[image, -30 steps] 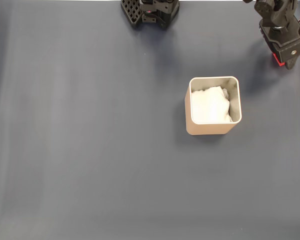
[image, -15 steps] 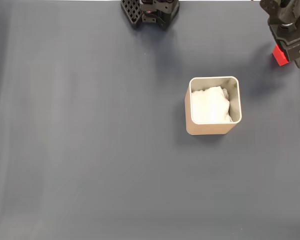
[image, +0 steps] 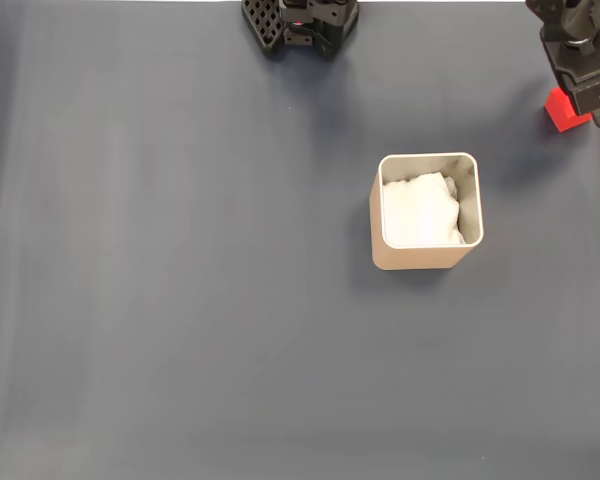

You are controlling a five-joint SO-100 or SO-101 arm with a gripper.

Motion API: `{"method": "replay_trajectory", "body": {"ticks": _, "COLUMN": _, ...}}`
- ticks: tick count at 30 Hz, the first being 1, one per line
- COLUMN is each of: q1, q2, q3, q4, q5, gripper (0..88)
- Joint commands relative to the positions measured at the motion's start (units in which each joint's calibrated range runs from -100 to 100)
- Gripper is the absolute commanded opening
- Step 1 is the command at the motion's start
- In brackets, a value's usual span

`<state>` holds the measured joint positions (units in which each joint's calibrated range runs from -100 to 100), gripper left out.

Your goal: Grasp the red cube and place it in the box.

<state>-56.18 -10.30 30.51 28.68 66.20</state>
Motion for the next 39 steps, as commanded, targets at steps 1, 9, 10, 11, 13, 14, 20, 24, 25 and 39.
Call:
{"method": "replay_trajectory", "body": {"ticks": 1, "q1": -0.5, "q2": -0.1, "q3": -2.8, "q4": -0.2, "q5": -0.6, "gripper": 44.1}}
{"method": "replay_trajectory", "body": {"ticks": 9, "q1": -0.8, "q2": 0.6, "q3": -2.3, "q4": -1.5, "q5": -1.0, "gripper": 44.1}}
{"method": "replay_trajectory", "body": {"ticks": 10, "q1": -0.8, "q2": 0.6, "q3": -2.2, "q4": -1.6, "q5": -1.1, "gripper": 44.1}}
{"method": "replay_trajectory", "body": {"ticks": 11, "q1": -0.8, "q2": 0.6, "q3": -2.2, "q4": -1.6, "q5": -1.2, "gripper": 44.1}}
{"method": "replay_trajectory", "body": {"ticks": 13, "q1": -0.8, "q2": 0.5, "q3": -1.7, "q4": -1.6, "q5": -1.4, "gripper": 44.1}}
{"method": "replay_trajectory", "body": {"ticks": 14, "q1": -0.8, "q2": 0.4, "q3": -1.2, "q4": -1.7, "q5": -1.4, "gripper": 44.1}}
{"method": "replay_trajectory", "body": {"ticks": 20, "q1": -0.8, "q2": -0.4, "q3": 1.1, "q4": -2.9, "q5": -1.5, "gripper": 44.1}}
{"method": "replay_trajectory", "body": {"ticks": 24, "q1": -0.8, "q2": -0.6, "q3": 2.2, "q4": -3.4, "q5": -1.5, "gripper": 44.1}}
{"method": "replay_trajectory", "body": {"ticks": 25, "q1": -0.8, "q2": -0.6, "q3": 2.5, "q4": -3.6, "q5": -1.5, "gripper": 44.1}}
{"method": "replay_trajectory", "body": {"ticks": 39, "q1": -0.8, "q2": -0.8, "q3": 4.5, "q4": -4.8, "q5": -1.8, "gripper": 44.2}}
